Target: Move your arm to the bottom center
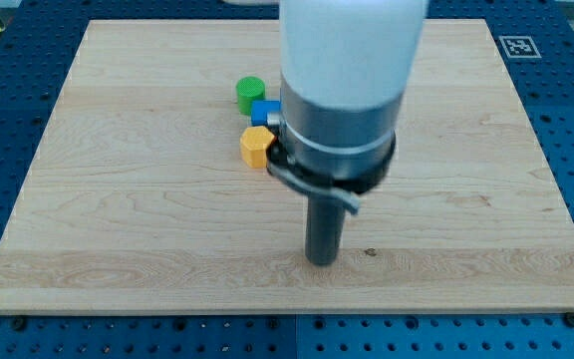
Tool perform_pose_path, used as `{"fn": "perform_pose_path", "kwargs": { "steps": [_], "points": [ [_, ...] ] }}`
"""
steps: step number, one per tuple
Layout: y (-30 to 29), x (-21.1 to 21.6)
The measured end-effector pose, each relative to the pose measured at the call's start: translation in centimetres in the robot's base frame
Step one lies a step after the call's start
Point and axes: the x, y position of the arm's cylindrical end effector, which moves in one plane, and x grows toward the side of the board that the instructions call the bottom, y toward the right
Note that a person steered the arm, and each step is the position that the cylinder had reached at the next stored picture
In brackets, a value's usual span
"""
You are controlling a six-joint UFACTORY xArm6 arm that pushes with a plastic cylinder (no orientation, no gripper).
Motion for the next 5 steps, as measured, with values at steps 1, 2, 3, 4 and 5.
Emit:
{"fn": "perform_pose_path", "kwargs": {
  "steps": [1, 2, 3, 4, 5],
  "points": [
    [-1.9, 3.0],
    [-2.1, 3.0],
    [-3.1, 3.0],
    [-7.1, 1.9],
    [-8.2, -2.7]
  ]
}}
